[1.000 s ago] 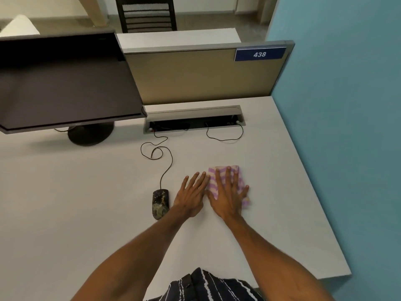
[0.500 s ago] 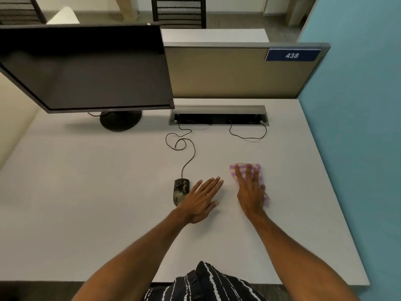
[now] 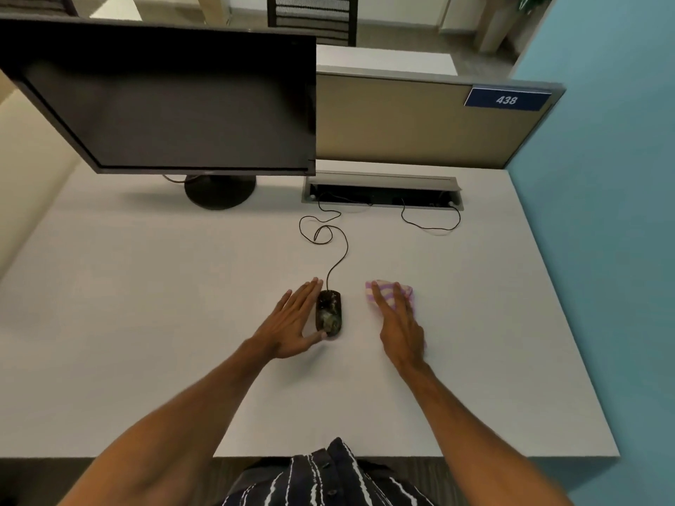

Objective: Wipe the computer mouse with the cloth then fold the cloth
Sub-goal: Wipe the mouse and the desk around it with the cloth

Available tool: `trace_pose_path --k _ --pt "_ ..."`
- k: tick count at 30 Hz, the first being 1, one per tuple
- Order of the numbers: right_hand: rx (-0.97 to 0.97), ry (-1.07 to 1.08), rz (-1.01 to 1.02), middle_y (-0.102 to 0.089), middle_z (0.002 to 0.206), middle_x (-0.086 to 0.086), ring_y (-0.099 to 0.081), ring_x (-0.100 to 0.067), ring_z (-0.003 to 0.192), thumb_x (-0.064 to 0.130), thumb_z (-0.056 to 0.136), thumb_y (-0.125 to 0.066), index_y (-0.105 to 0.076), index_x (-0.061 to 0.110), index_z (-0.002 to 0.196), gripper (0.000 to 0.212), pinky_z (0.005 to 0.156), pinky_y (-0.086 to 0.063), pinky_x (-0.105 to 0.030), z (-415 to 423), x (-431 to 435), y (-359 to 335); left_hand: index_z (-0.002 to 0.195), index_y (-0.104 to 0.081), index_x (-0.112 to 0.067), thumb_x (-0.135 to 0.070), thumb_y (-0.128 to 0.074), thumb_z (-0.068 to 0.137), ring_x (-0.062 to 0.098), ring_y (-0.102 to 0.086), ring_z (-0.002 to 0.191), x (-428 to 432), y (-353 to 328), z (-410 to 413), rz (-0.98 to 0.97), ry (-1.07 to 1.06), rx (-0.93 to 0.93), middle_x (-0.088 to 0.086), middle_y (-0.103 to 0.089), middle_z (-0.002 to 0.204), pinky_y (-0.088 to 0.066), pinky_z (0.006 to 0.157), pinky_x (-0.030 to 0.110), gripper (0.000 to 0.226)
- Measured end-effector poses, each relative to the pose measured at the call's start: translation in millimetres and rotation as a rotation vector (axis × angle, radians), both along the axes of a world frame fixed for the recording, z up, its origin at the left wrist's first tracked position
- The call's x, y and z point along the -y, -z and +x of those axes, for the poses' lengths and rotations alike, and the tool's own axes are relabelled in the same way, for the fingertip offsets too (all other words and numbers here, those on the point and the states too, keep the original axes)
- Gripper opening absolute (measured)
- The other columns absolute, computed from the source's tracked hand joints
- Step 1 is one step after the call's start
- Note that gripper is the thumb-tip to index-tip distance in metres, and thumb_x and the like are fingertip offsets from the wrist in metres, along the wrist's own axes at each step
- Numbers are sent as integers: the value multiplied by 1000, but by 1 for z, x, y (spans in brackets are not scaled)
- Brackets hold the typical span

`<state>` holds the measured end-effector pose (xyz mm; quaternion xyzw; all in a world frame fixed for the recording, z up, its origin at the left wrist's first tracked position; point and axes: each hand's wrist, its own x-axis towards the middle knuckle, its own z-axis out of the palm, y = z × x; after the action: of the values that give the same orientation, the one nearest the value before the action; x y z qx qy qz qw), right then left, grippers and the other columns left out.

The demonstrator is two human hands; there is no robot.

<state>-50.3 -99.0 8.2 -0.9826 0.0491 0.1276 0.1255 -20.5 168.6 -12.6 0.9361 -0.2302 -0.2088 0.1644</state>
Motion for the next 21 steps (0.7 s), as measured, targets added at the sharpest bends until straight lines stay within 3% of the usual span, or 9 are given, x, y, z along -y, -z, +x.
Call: trace_pose_path --k 3,7,9,15,18,21 --pt "5 12 80 2 177 7 -20 -27 161 0 105 -36 -12 52 163 81 106 -52 -56 -7 -15 -1 176 20 -20 -67 -56 107 16 18 172 -10 0 9 12 45 -65 -3 26 183 2 141 47 113" --pt "121 -17 116 -15 175 0 -27 -23 160 9 111 -43 -23 38 164 63 101 -58 -49 -14 -24 1 175 22 -19 -73 -60 101 17 22 172 -8 0 16 40 112 -73 -2 27 183 3 141 49 124" --pt "123 -9 172 -18 175 -1 -28 -23 159 14 112 -45 -25 33 164 59 108 -54 -48 -13 -26 2 175 23 -18 -80 -62 97 18 22 171 -6 1 19 48 128 -73 -2 28 183 5 141 49 131" --pt "47 -41 -19 -1 177 5 -20 -18 161 12 110 -45 -2 36 167 74 106 -55 -36 -2 -27 5 176 22 -18 -88 -71 83 17 21 172 -6 1 32 46 123 -77 -5 26 183 7 141 48 149" --pt "59 -44 17 -4 177 8 -26 -18 159 11 108 -50 -6 37 167 78 105 -55 -35 4 -35 2 176 21 -17 -88 -74 80 20 22 172 -12 0 43 72 170 -74 -4 25 184 5 141 51 152" --pt "49 -38 66 -9 176 9 -45 -21 148 21 110 -47 -14 42 166 67 102 -56 -39 12 -42 -1 177 19 -20 -89 -76 77 22 22 172 -19 -3 59 122 260 -65 -3 24 184 4 140 53 155"
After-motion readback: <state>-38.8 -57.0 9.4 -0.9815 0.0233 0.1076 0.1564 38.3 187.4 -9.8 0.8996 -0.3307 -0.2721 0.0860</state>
